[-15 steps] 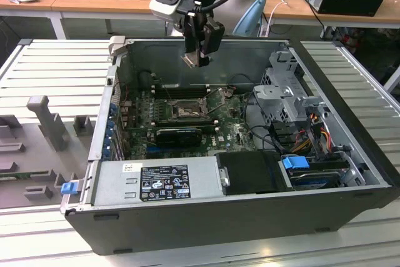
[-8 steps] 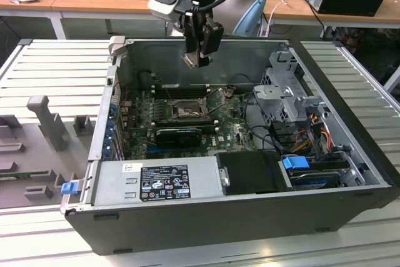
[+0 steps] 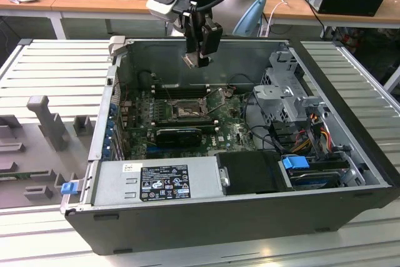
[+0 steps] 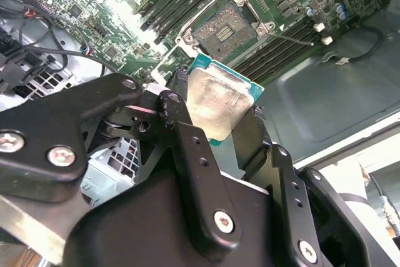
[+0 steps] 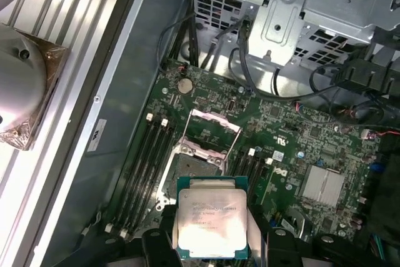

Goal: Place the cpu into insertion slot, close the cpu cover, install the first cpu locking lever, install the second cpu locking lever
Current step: 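Place the cpu into insertion slot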

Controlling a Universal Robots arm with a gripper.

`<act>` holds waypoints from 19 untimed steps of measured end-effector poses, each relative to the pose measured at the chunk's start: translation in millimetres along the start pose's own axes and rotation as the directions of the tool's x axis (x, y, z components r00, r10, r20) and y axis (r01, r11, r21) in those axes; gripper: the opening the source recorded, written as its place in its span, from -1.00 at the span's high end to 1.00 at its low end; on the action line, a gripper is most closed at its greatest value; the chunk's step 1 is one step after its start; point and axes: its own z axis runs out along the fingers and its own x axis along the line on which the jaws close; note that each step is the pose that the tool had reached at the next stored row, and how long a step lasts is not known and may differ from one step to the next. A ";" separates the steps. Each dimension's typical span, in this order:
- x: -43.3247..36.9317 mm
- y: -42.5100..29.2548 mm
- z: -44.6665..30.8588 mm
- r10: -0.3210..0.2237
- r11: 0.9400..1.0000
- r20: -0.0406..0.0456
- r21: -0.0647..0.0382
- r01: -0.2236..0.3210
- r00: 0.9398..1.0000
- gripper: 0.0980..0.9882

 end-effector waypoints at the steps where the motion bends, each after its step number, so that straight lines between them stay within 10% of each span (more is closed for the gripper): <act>1: 0.0 0.0 0.0 0.006 1.000 0.001 0.000 -0.006 1.000 0.03; 19: 1.2 0.3 1.6 0.083 0.997 0.011 -0.001 -0.083 0.997 0.03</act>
